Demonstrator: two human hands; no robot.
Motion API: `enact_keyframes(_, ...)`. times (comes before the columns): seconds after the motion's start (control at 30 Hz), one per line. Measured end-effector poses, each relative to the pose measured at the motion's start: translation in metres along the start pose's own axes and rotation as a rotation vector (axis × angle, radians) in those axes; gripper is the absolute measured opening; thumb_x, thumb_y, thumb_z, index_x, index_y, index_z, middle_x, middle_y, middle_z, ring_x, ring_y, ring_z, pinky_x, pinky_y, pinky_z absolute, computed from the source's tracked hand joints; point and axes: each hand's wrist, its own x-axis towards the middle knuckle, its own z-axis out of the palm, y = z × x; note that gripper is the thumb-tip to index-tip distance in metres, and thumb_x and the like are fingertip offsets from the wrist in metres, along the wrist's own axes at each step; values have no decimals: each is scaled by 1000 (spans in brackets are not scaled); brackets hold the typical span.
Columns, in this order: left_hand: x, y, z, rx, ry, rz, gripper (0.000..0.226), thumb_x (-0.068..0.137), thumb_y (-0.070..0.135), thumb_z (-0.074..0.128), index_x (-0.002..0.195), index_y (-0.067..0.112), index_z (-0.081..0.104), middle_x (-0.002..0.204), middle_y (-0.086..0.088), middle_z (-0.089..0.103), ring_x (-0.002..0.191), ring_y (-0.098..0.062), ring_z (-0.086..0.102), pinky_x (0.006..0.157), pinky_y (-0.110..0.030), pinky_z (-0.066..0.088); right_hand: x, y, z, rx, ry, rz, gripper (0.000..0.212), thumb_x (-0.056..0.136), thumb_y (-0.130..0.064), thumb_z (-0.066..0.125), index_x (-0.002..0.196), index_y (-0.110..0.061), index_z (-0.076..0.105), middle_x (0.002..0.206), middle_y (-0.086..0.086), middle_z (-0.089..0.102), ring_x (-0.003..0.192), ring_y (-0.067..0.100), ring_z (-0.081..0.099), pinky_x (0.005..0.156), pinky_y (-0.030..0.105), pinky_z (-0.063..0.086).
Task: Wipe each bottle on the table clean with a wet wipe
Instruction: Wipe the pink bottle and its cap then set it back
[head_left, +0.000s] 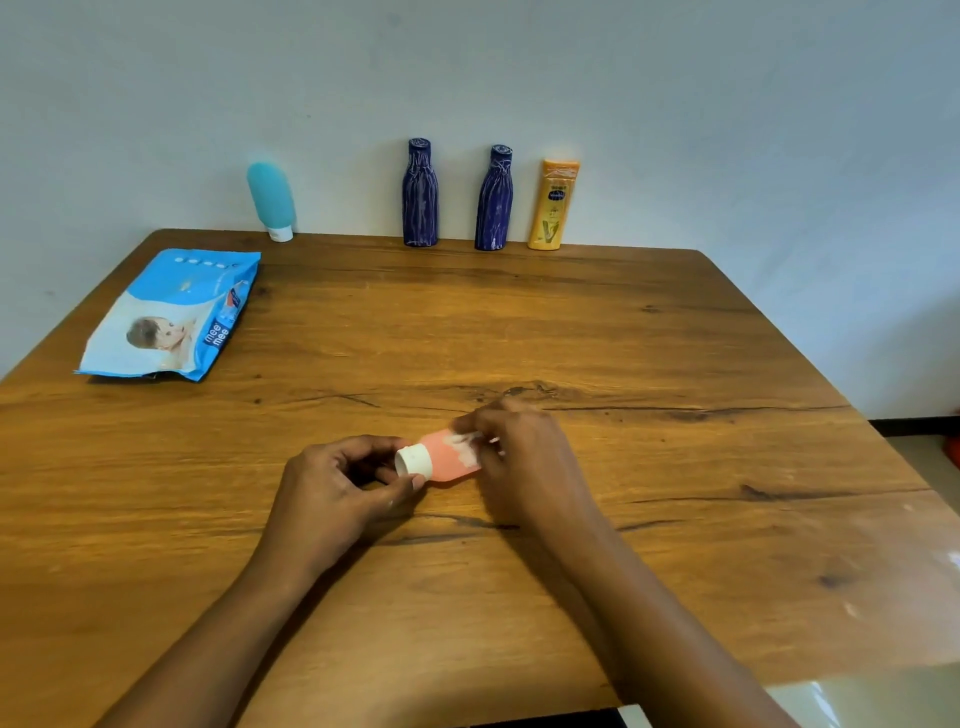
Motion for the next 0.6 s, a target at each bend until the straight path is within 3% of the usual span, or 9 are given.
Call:
enact_keyframes(0.1, 0, 0, 0, -25, -5, 15, 35, 69, 16, 80, 100, 27, 68, 82, 14, 69, 78, 5, 63, 65, -7, 48, -3, -14, 7, -21, -17, -109, 31, 92, -11, 50, 120, -21, 61, 114, -2, 57, 106, 13, 45, 85, 21, 35)
enact_keyframes(0.23, 0, 4, -1, -62, -5, 15, 39, 74, 14, 76, 107, 30, 65, 97, 19, 65, 90, 5, 62, 71, -10, 50, 12, 20, 0, -43, -40, 88, 30, 90, -10, 52, 115, -20, 65, 111, 2, 59, 104, 18, 51, 84, 26, 39)
enact_keyframes(0.3, 3, 8, 1, -251, 25, -67, 38, 79, 9, 71, 112, 27, 65, 101, 19, 64, 90, 6, 63, 72, -16, 55, 8, 23, 1, 16, -46, 131, 31, 89, -8, 52, 114, -20, 65, 111, 1, 59, 102, 15, 53, 85, 25, 41)
enact_keyframes(0.43, 12, 22, 21, -712, 142, -328, 39, 84, 2, 63, 119, 19, 59, 96, 7, 68, 83, -8, 66, 67, -20, 56, -5, 15, 11, 90, 40, 174, 31, 89, -11, 53, 116, -20, 64, 108, -1, 59, 96, 13, 56, 80, 23, 44)
enact_keyframes(0.6, 14, 30, 35, -745, 90, -370, 29, 79, 1, 67, 103, 16, 62, 94, -2, 72, 87, -13, 69, 73, -26, 56, -17, 9, 15, 195, 97, 196, 28, 87, -11, 57, 112, -19, 67, 101, -3, 59, 89, 11, 58, 80, 27, 48)
